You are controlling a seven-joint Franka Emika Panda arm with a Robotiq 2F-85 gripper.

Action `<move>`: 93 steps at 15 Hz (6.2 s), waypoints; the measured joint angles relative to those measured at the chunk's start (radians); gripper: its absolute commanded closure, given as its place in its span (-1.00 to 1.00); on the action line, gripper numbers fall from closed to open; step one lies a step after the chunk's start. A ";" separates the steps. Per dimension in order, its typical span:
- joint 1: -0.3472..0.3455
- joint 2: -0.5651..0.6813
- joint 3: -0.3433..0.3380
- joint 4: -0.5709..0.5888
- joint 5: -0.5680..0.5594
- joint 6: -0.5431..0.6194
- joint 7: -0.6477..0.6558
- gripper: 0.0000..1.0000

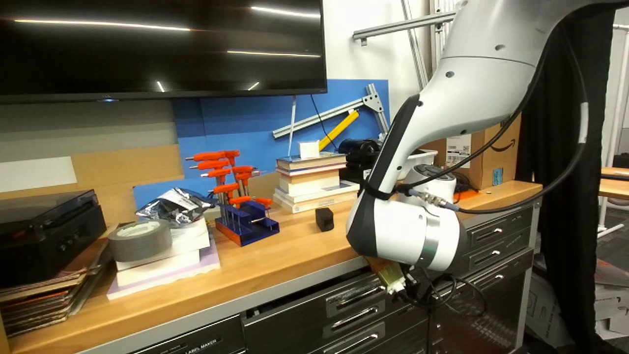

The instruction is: Open the middle topmost drawer and take out two black objects

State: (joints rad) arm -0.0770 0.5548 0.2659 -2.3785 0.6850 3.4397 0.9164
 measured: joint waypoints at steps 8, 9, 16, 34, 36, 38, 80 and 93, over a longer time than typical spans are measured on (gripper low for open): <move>0.048 0.047 -0.052 0.013 0.000 0.023 -0.002 -0.81; 0.072 0.047 -0.078 0.012 0.000 0.022 -0.002 -0.81; 0.465 0.038 -0.456 -0.047 0.209 -0.107 -0.068 -1.00; 1.116 0.026 -1.252 -0.207 -0.353 -0.770 0.311 -1.00; 1.126 0.003 -1.293 -0.224 -0.445 -0.826 0.368 -1.00; 1.128 -0.027 -1.328 -0.247 -0.520 -0.857 0.407 -1.00; 0.118 -0.155 -0.104 -0.128 -0.337 -0.740 -1.122 -1.00; 0.099 -0.152 -0.051 -0.124 -0.366 -0.644 -1.120 -1.00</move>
State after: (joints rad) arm 0.0224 0.4033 0.2154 -2.5029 0.3186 2.7961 -0.2036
